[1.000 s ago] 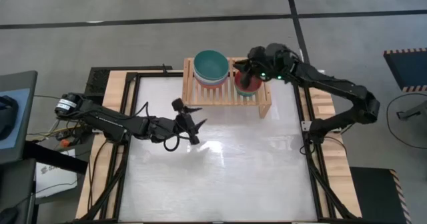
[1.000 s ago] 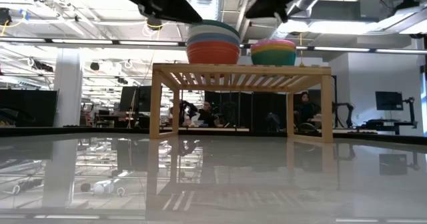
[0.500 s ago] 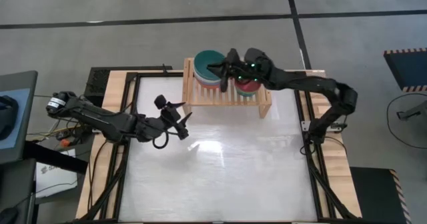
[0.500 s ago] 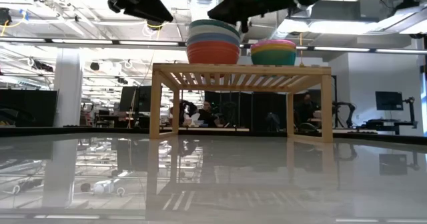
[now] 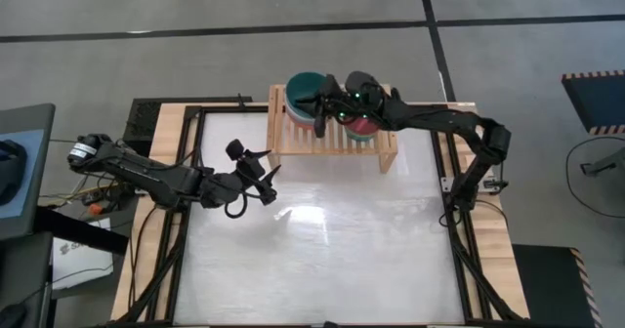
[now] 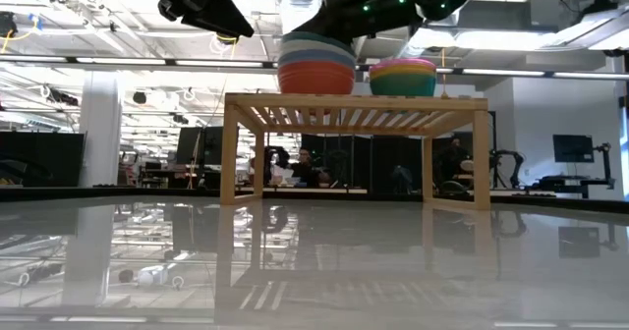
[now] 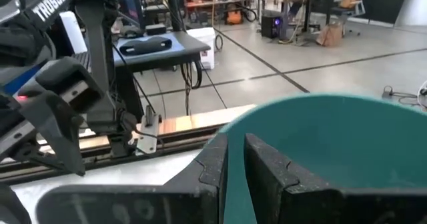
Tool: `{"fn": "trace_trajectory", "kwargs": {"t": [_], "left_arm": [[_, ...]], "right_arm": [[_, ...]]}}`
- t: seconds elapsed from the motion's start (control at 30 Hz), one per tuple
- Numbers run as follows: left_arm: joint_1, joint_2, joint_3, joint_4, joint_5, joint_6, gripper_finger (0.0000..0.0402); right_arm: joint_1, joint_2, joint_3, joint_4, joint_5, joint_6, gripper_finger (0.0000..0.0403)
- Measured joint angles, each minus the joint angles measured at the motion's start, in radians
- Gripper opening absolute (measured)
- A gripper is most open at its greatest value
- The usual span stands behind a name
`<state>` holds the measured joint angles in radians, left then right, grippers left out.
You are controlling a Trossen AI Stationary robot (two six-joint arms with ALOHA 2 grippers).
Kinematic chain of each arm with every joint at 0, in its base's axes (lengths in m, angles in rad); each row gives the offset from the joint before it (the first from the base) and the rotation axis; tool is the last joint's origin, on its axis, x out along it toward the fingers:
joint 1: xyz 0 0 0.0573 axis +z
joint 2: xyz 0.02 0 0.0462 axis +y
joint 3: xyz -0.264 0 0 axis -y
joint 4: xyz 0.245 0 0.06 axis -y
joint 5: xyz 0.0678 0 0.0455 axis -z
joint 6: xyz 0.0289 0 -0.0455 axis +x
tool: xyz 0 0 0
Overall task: Place and stack bowls onto a shelf
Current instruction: Adjust the big stacked bowls, then return to Home Position
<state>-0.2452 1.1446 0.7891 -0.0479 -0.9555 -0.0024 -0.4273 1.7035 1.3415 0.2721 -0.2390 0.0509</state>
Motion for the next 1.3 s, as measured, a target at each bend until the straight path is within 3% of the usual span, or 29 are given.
{"fn": "trace_trajectory", "kwargs": {"t": [0.47, 0.63, 0.7, 0.83, 0.93, 1.13, 1.3], "left_arm": [[0.000, 0.000, 0.000, -0.007, -0.012, -0.002, 0.0210], [-0.001, 0.000, -0.018, 0.049, 0.017, -0.002, 0.0210], [0.009, 0.001, -0.056, 0.170, 0.104, 0.018, 0.0209], [0.036, 0.001, -0.144, 0.486, 0.434, 0.119, 0.0183], [0.042, 0.002, -0.184, 0.641, 0.571, 0.140, 0.0144], [0.040, -0.011, -0.191, 0.653, 0.589, 0.156, 0.0025], [-0.022, -0.234, -0.190, 0.510, 0.545, 0.185, 0.0009]], "right_arm": [[-0.008, -0.238, -0.013, -0.230, 0.013, -0.037, 0.0055], [0.044, -0.376, -0.163, -0.260, 0.018, -0.033, 0.0041], [0.093, -0.433, -0.249, -0.230, 0.033, -0.019, 0.0030], [0.252, -0.531, -0.422, -0.132, 0.161, -0.022, 0.0018], [0.401, -0.563, -0.528, -0.037, 0.278, -0.022, 0.0019], [0.660, -0.565, -0.664, 0.115, 0.503, -0.014, 0.0024], [0.735, -0.647, -0.698, 0.080, 0.628, -0.071, 0.0022]]}}
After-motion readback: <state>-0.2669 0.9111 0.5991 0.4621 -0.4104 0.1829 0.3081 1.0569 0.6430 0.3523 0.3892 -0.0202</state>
